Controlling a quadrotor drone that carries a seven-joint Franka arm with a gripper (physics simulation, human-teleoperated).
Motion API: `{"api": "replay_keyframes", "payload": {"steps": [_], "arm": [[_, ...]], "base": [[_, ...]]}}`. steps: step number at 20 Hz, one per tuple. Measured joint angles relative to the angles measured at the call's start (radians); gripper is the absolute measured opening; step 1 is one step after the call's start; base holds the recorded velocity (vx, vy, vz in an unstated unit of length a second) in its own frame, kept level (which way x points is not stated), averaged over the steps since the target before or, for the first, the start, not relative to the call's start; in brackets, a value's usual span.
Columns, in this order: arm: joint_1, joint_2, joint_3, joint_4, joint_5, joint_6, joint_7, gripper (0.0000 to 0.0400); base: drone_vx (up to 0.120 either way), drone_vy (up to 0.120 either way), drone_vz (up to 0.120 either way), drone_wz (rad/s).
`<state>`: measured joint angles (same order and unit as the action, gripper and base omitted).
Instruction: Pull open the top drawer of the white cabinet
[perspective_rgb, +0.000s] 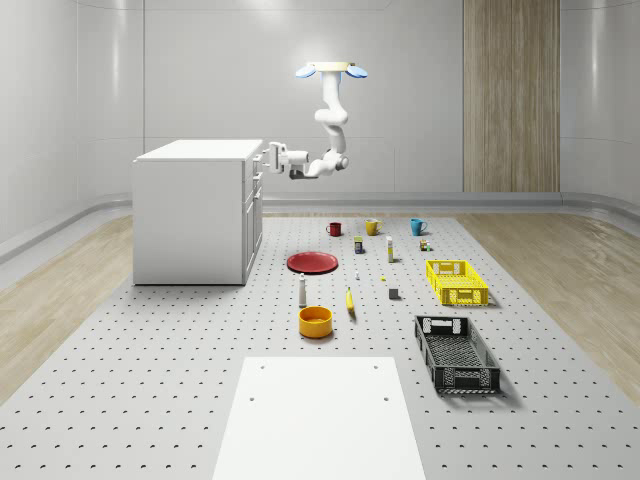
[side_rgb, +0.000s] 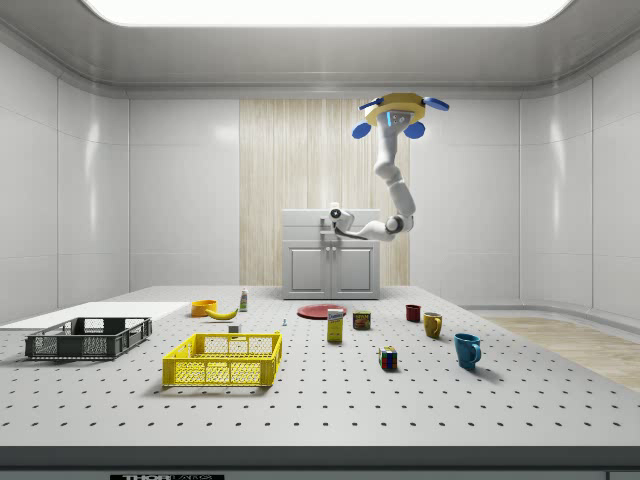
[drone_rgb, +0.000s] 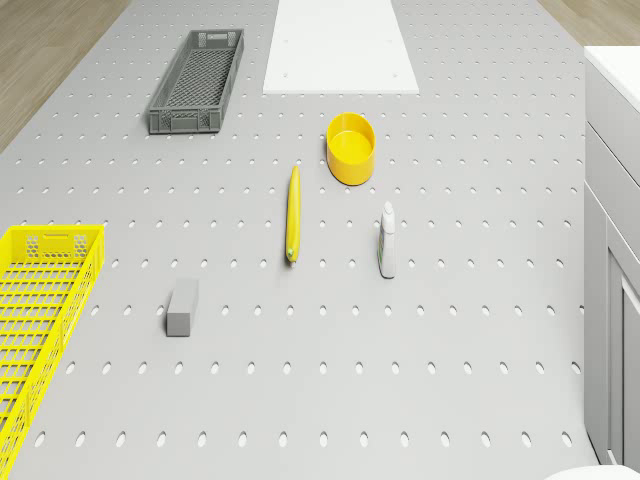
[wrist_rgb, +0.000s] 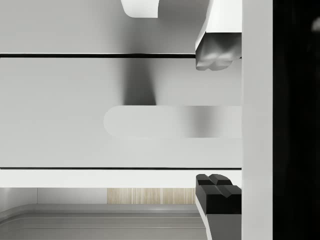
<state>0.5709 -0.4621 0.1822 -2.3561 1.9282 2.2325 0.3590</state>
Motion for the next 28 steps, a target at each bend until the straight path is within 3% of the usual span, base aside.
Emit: {"api": "replay_keyframes", "payload": {"steps": [28], "arm": [[-0.082,0.06,0.121,0.065,0.054,0.02,-0.012,0.0305]], "base": [[0.0,0.0,0.0,0.0]]}}
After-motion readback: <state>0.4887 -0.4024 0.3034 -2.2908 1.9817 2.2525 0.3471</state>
